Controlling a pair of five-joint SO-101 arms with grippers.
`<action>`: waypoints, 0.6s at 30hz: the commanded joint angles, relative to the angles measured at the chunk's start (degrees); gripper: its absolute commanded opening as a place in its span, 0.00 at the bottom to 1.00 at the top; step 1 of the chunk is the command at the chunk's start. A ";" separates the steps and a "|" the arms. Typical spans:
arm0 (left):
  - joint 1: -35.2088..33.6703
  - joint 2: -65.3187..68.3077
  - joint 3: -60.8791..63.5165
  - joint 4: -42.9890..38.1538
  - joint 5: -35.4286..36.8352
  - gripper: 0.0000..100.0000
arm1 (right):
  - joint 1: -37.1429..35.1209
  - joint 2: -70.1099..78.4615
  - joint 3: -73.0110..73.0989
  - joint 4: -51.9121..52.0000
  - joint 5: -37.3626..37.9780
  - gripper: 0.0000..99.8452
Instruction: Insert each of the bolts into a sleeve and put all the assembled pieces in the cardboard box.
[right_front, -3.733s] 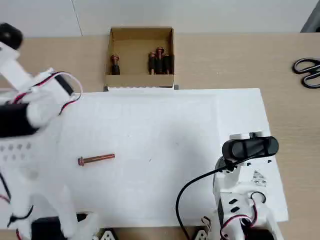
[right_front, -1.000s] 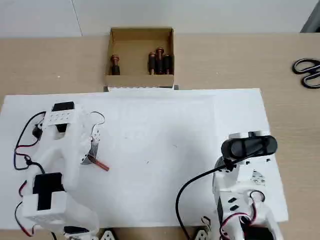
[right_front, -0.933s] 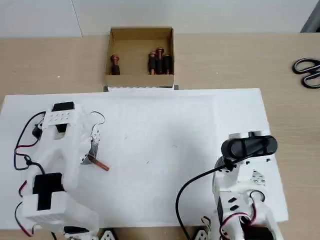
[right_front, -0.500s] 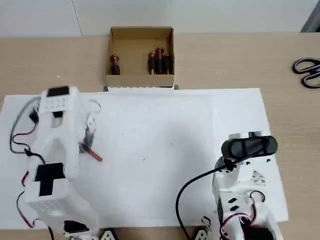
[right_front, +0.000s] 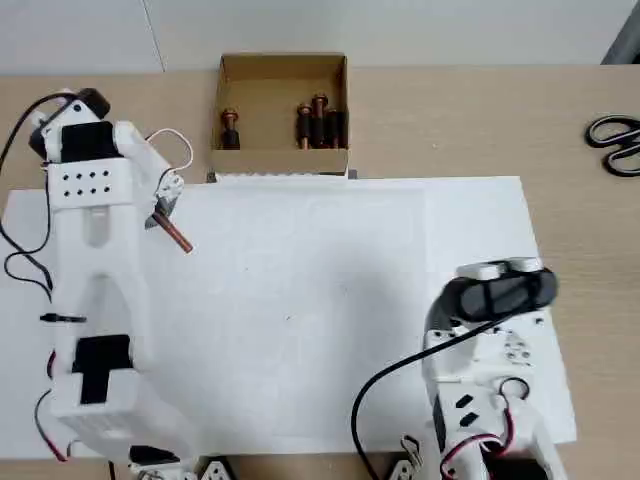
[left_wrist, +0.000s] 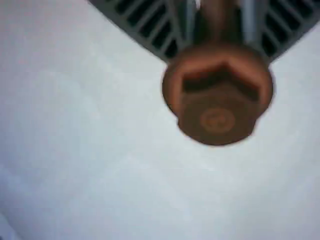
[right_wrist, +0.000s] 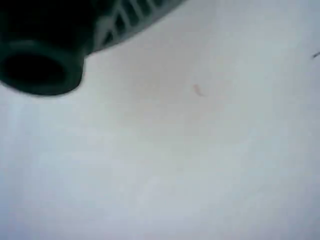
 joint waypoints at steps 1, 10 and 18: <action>1.85 -8.00 0.75 0.97 -0.88 0.01 | -8.22 -0.22 -2.81 -0.84 -0.62 0.00; 9.93 -24.00 1.45 -0.88 -5.89 0.01 | -19.56 -0.22 -2.37 -0.66 -4.04 0.00; 10.37 -30.42 4.62 -5.63 -5.80 0.01 | -21.05 -0.22 2.37 -1.19 -4.22 0.00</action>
